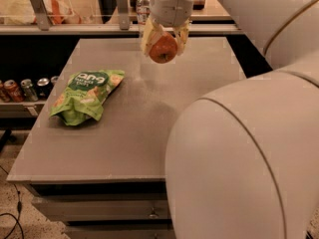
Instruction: Move apple near green rice chip bag
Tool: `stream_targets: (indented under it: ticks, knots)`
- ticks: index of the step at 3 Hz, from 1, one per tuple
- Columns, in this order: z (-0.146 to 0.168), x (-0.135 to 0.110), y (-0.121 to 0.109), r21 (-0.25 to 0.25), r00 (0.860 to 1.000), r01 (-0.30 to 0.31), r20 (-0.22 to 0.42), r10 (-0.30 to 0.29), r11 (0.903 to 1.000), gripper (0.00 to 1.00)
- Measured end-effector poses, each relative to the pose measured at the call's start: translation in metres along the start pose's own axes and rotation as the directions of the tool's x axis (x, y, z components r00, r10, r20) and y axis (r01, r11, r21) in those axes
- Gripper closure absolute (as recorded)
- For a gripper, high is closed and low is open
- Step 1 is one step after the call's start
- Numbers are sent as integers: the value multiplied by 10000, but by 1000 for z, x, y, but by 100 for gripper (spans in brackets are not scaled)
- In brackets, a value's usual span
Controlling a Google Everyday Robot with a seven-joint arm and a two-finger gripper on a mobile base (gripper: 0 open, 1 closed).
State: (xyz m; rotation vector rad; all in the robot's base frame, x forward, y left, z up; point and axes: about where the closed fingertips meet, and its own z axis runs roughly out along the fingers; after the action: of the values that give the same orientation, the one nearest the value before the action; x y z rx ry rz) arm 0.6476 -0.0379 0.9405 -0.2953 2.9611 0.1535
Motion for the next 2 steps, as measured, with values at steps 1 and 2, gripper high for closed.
stream_targets:
  ticks: [1, 2]
  knots:
    - [7, -8, 8, 90, 10000, -47, -26, 47, 9999, 100]
    - [21, -24, 32, 493, 9994, -179, -275, 192, 9986, 100]
